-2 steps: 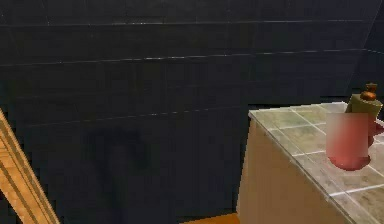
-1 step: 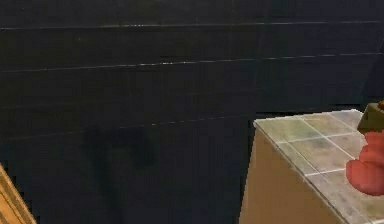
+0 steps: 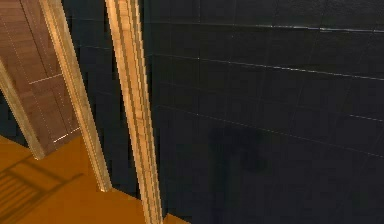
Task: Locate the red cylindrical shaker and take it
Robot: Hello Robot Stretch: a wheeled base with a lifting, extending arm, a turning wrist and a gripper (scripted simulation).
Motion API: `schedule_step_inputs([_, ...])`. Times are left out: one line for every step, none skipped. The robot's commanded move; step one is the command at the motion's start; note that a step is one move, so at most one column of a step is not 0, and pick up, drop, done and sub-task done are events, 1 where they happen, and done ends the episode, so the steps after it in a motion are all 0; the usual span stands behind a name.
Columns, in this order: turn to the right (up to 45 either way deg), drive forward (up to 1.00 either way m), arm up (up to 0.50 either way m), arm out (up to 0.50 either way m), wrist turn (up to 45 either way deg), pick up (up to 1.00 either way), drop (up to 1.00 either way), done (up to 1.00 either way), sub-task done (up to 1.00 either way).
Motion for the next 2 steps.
schedule_step_inputs([0.0,0.00,0.50,0.00,0.0,0.00,0.00,0.00,0.00])
schedule_step_inputs([0.0,0.00,0.38,0.00,0.0,0.00,0.00,0.00,0.00])
